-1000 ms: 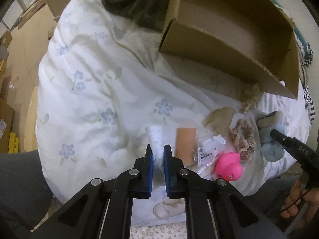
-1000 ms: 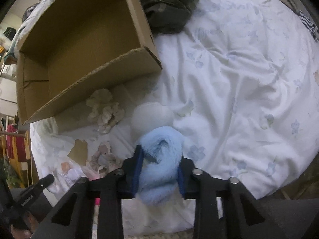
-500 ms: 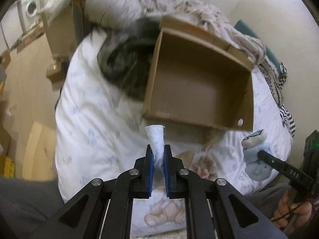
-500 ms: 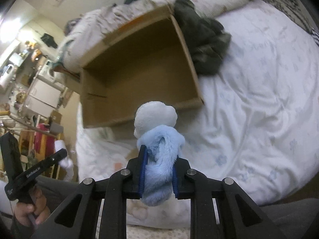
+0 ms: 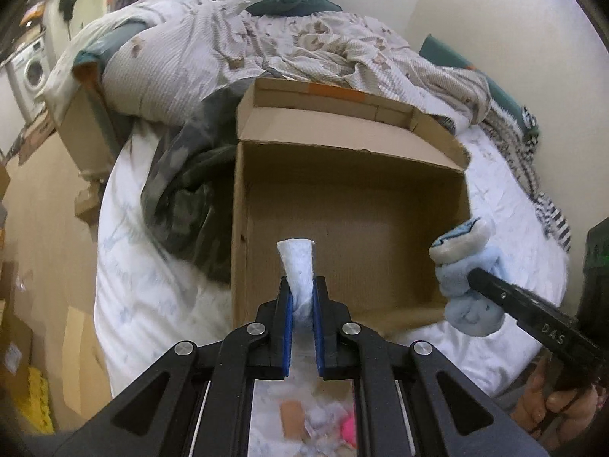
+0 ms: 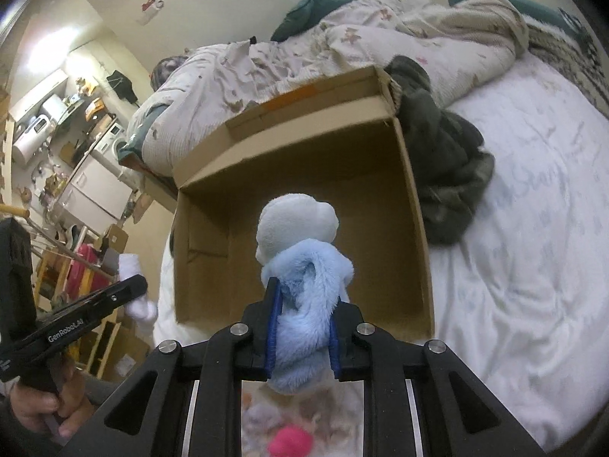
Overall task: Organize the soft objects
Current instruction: 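Carry both socks into the box and open both tools to drop them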
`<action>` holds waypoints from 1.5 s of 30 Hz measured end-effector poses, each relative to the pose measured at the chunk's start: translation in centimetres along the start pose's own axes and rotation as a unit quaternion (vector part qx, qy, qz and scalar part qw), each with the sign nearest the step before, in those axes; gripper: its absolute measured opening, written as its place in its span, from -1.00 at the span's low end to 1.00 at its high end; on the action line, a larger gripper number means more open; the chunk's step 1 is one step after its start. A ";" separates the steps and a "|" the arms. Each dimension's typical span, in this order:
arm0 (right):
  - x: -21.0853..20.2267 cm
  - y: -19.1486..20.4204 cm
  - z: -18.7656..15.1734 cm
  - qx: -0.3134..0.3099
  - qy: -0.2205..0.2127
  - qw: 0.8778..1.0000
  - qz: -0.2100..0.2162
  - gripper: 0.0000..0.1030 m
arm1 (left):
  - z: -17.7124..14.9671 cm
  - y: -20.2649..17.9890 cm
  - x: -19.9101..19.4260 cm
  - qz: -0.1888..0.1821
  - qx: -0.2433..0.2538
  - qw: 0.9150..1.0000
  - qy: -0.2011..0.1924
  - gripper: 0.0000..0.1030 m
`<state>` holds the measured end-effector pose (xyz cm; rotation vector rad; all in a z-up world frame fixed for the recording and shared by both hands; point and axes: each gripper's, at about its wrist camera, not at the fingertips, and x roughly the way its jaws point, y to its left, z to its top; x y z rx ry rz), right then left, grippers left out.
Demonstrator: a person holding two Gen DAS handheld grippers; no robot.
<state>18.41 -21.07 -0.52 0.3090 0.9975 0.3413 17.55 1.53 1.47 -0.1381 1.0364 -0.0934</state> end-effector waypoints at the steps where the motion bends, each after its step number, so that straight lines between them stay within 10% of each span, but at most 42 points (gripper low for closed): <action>1: 0.5 -0.1 0.1 -0.003 -0.005 1.000 0.002 -0.56 | 0.2 -0.2 0.8 0.007 0.006 1.000 0.000 -0.83; 32: 6.3 -1.9 -0.3 0.006 0.042 0.999 -0.021 -0.56 | -1.2 -1.6 8.8 0.042 0.035 0.997 0.052 -0.74; 35: 6.5 -2.3 -0.3 0.020 0.043 0.999 -0.018 -0.55 | -1.4 -1.6 9.1 0.044 0.031 0.997 0.059 -0.52; 38: 6.6 -2.3 -0.3 0.022 0.045 0.999 -0.017 -0.50 | -1.7 -1.6 9.3 0.040 0.024 0.997 0.067 0.13; 40: 6.6 -2.4 -0.2 0.024 0.045 0.999 -0.018 -0.37 | -1.8 -1.7 9.1 0.043 0.020 0.997 0.061 0.17; 42: 6.5 -2.5 -0.2 0.029 0.042 0.999 -0.014 0.36 | -1.8 -1.7 9.1 0.045 0.021 0.997 0.059 0.18; 45: 5.9 -2.5 0.0 0.033 0.023 0.999 -0.020 0.56 | -1.7 -1.7 9.0 0.051 0.022 0.997 0.053 0.18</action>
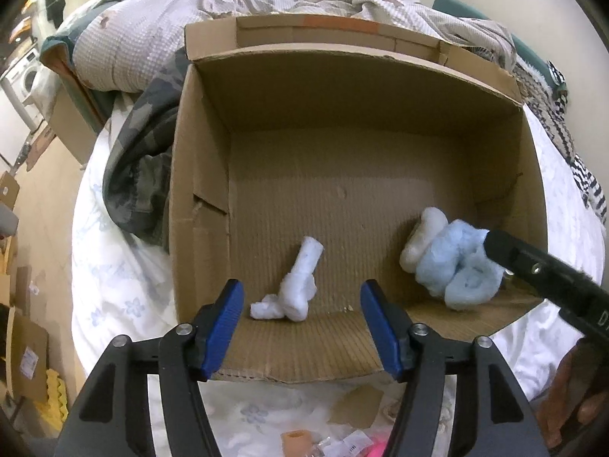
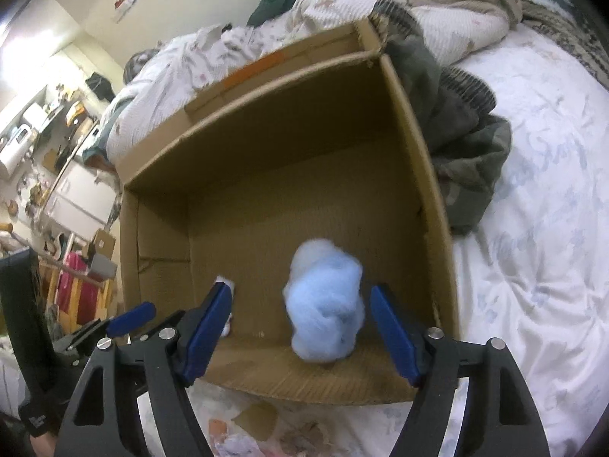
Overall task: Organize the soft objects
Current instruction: 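Carry both socks into the box and open both tools to drop them, then move both tools back toward the remaining items in front of the box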
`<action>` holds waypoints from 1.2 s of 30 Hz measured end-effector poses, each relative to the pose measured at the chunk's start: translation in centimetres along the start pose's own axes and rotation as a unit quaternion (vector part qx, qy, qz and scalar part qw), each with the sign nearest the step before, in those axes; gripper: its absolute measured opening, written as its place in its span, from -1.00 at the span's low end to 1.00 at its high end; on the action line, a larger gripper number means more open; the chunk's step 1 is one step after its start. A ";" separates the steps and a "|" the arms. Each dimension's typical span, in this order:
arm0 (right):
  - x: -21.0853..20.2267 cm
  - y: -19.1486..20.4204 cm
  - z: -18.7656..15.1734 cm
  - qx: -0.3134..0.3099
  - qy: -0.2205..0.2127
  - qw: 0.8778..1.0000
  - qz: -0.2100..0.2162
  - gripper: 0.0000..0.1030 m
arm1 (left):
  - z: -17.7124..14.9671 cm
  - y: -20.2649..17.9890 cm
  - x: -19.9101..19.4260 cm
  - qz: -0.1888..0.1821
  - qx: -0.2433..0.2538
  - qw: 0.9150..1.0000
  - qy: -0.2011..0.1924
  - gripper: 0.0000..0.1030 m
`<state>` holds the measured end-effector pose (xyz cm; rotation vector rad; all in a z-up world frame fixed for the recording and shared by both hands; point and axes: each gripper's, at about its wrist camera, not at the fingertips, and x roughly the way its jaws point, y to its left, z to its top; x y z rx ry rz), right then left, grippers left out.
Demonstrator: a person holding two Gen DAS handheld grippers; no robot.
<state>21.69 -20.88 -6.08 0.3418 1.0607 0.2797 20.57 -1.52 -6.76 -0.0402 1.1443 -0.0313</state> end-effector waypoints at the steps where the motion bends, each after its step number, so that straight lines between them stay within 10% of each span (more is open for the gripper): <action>1: -0.1 0.1 0.1 -0.003 -0.001 1.000 -0.002 0.56 | 0.0 0.1 0.0 0.001 0.000 1.000 -0.001 0.18; 36: -6.9 1.3 -3.5 -0.027 -0.031 0.999 0.008 0.56 | -3.4 2.6 -8.1 0.007 -0.018 0.998 -0.059 0.18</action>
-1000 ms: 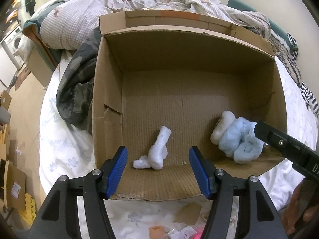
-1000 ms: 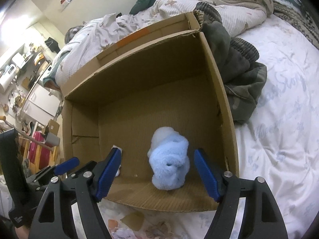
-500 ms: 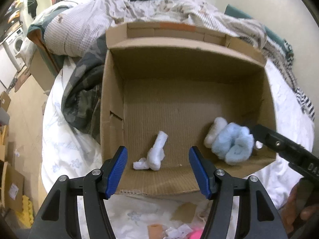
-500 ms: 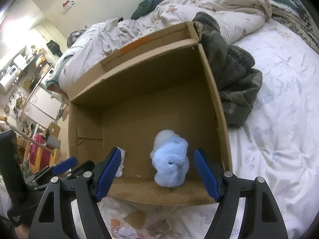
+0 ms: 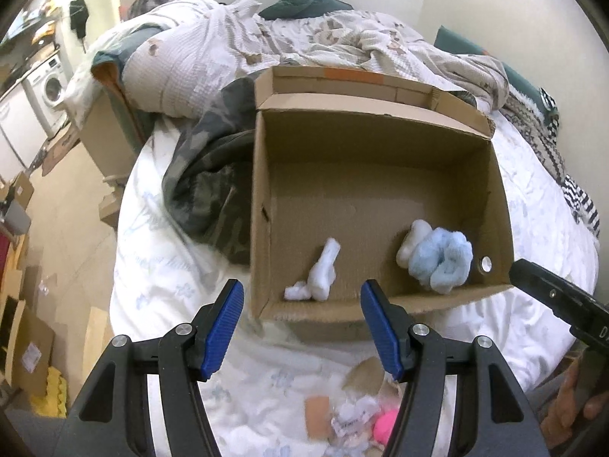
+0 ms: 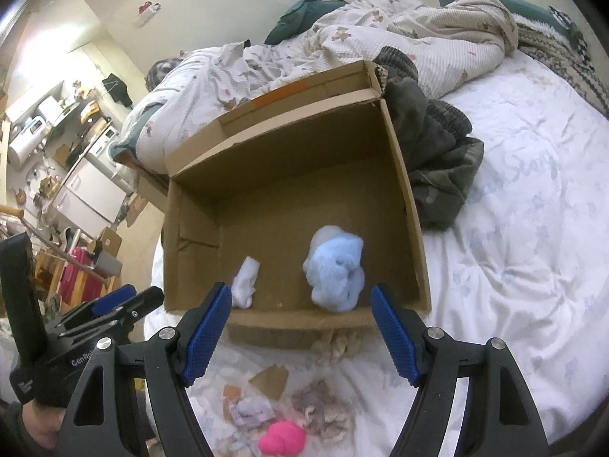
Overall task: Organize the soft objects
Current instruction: 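Move both tools back toward the remaining items in front of the box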
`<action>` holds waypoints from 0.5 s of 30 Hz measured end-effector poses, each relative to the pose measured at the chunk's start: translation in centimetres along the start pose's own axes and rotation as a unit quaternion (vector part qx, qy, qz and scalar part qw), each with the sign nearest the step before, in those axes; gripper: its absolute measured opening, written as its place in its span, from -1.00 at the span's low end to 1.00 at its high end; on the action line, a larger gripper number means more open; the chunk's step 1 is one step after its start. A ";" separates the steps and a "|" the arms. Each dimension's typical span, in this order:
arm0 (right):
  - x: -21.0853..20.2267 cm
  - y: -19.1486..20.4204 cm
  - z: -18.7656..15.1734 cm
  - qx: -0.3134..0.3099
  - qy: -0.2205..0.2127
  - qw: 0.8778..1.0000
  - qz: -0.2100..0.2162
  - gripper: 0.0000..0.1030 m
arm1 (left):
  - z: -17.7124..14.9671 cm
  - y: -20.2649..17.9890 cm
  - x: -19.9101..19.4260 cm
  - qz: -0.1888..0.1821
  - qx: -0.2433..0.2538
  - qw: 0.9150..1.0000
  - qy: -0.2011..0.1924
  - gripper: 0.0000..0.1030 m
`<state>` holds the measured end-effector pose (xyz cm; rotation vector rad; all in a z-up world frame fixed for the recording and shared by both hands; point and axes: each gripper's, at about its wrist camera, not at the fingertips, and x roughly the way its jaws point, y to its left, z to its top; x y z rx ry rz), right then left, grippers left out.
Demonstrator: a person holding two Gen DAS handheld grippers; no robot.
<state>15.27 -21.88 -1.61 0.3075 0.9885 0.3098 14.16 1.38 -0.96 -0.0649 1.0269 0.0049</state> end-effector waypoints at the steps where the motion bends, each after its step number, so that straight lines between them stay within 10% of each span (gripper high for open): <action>1: -0.1 0.0 -0.3 0.000 0.002 1.000 0.000 0.56 | -0.4 0.2 -0.2 0.000 -0.002 1.000 0.002 0.18; 15: -1.4 1.1 -5.1 0.000 0.030 1.000 0.005 0.56 | -4.6 2.6 -1.4 0.018 -0.024 0.999 0.019 0.18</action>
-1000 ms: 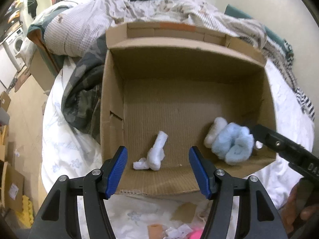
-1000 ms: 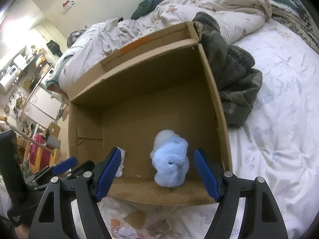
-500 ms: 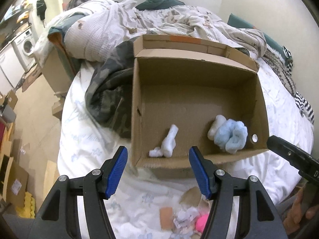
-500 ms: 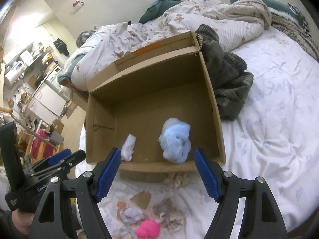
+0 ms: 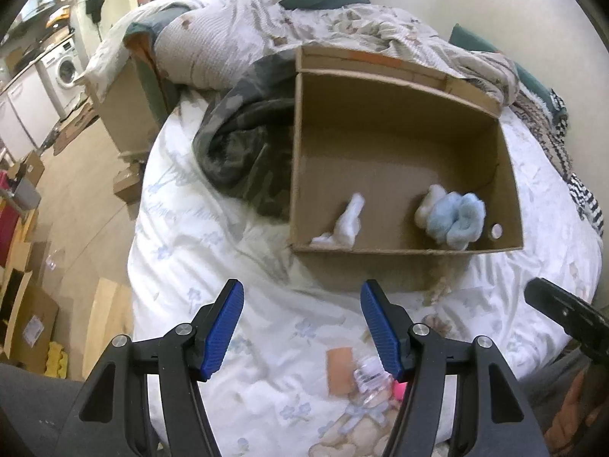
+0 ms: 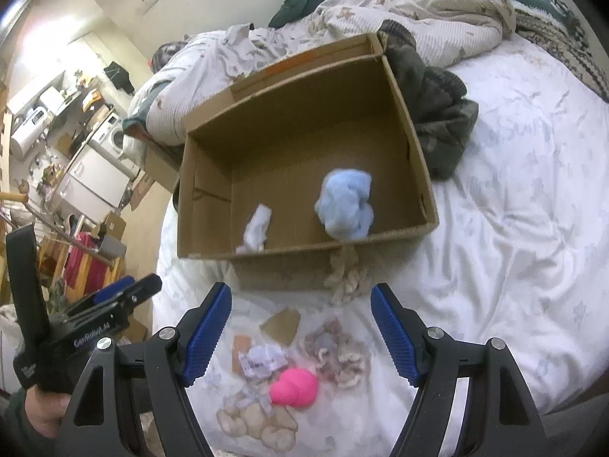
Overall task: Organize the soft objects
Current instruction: 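Move both tools back toward the remaining items in front of the box, then grasp the tan tube with the left tool while the right tool grasps the scrunchie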
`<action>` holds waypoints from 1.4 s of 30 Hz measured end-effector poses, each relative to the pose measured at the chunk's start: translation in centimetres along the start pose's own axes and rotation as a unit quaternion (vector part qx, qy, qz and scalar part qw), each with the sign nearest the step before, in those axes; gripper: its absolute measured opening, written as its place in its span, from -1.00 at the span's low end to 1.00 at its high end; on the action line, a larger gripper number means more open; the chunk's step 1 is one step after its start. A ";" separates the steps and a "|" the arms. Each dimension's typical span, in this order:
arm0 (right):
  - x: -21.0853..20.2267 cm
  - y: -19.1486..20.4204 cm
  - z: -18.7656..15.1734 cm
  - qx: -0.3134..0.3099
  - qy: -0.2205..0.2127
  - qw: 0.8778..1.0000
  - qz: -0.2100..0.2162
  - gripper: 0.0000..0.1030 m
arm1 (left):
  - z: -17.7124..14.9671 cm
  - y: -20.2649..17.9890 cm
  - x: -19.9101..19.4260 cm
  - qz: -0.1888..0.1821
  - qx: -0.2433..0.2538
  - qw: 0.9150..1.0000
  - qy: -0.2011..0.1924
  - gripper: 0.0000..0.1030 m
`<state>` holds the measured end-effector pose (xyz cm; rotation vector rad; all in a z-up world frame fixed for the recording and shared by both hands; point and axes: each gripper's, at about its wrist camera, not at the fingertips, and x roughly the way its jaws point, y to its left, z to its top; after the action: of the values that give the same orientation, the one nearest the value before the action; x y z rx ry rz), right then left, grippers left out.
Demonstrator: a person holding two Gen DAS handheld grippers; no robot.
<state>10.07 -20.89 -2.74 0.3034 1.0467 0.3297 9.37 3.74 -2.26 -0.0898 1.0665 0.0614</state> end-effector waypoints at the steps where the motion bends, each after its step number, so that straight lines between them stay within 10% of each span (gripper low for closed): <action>1: 0.1 0.0 -0.2 0.000 0.003 1.000 -0.002 0.56 | -0.1 0.3 0.2 0.000 -0.005 1.000 0.005 0.18; 19: 7.4 -3.1 -2.4 0.092 0.157 0.983 -0.027 0.56 | -2.6 0.9 6.0 -0.011 -0.025 0.992 0.127 0.17; 26: 7.9 -3.2 -1.8 0.091 0.154 0.983 -0.025 0.56 | -4.6 0.9 10.9 -0.035 -0.048 0.973 0.225 -0.26; 42: 9.7 -3.5 -1.5 0.085 0.187 0.978 -0.032 0.56 | -5.3 -2.4 11.6 -0.076 -0.021 0.964 0.252 -0.27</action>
<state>13.69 -20.03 -12.52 0.3696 1.4576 0.2441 10.60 0.84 -14.88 -0.2342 1.5647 -0.0825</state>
